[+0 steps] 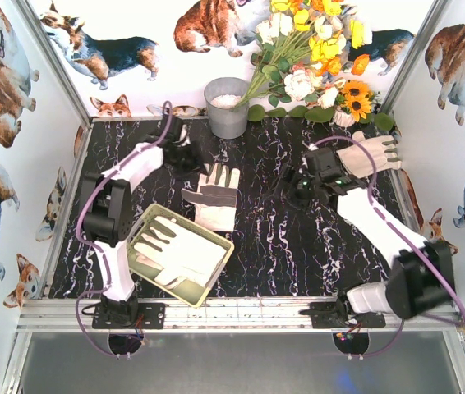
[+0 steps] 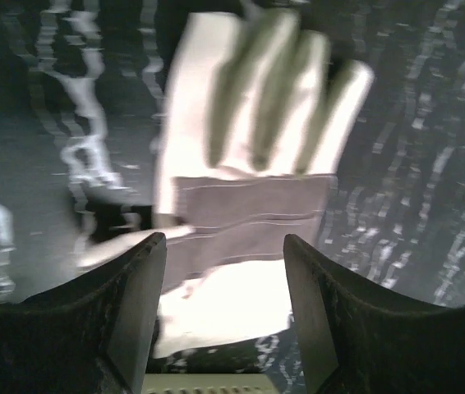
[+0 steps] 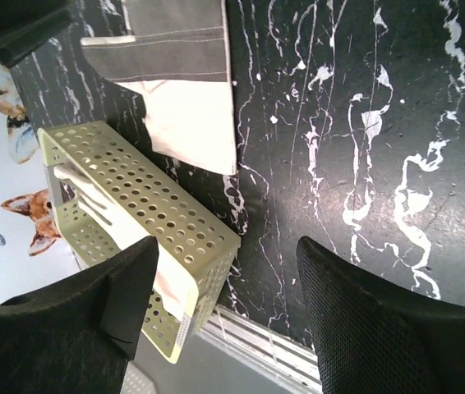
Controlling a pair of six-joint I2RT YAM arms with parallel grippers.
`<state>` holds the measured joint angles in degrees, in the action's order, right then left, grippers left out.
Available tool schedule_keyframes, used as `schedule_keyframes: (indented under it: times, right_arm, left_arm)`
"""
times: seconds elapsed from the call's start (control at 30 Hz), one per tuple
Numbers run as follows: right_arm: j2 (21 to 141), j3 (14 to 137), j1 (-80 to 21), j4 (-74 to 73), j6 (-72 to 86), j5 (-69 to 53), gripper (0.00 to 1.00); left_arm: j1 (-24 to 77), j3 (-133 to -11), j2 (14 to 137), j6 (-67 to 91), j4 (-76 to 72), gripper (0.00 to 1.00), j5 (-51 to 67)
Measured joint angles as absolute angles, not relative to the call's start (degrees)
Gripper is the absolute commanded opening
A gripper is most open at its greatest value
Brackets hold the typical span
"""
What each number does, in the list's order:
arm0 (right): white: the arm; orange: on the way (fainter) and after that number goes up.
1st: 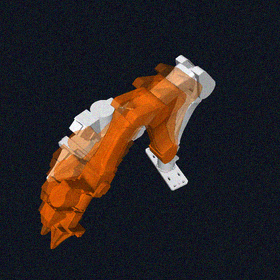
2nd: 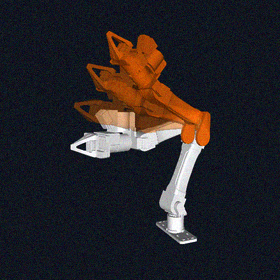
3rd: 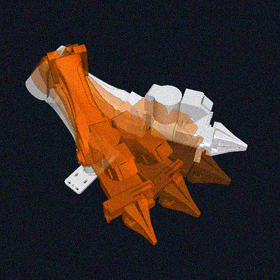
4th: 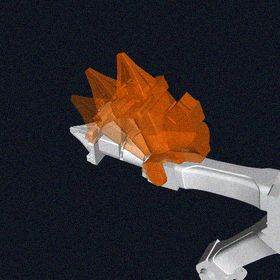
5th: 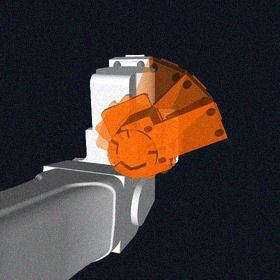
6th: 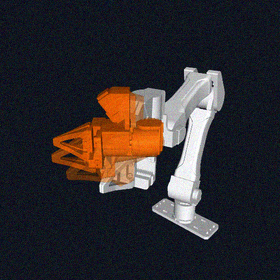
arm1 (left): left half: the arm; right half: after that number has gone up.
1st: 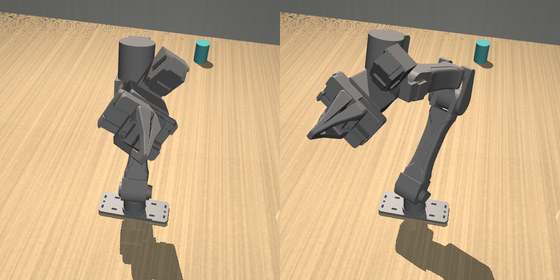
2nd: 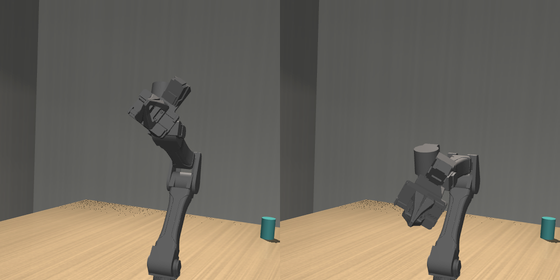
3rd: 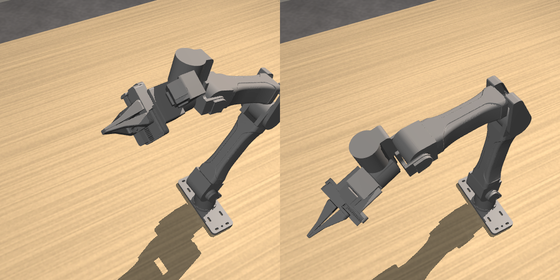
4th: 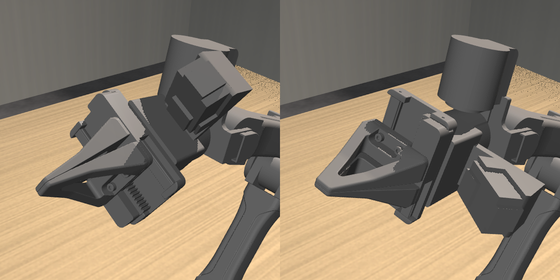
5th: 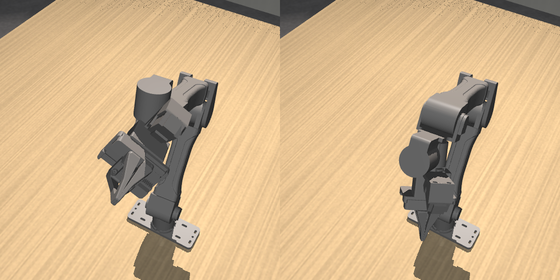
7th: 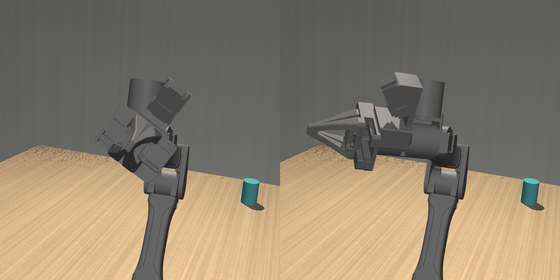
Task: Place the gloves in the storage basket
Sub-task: Move the glove to the center of the board.
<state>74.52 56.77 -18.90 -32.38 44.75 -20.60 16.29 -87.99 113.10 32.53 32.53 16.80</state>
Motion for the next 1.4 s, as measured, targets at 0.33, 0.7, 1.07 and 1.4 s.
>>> schedule_keyframes:
  times: [0.33,0.7,1.07,1.4]
  right_arm:
    - [93.9,61.3,-21.7,-28.8,50.0,-26.8,0.59]
    - [108.2,72.1,-24.2,-25.3,50.9,-29.0,0.51]
    - [111.6,73.6,-22.7,-27.4,46.5,-28.0,0.45]
    - [111.6,71.1,-20.6,-31.5,42.3,-25.4,0.35]
  left_arm:
    - [12.3,-88.3,119.2,23.1,38.3,0.52,15.8]
    - [12.5,-89.4,122.0,20.6,37.6,0.35,20.8]
    - [15.1,-83.3,120.2,24.4,30.2,0.29,26.8]
    - [21.4,-79.8,119.4,31.3,23.6,0.24,28.8]
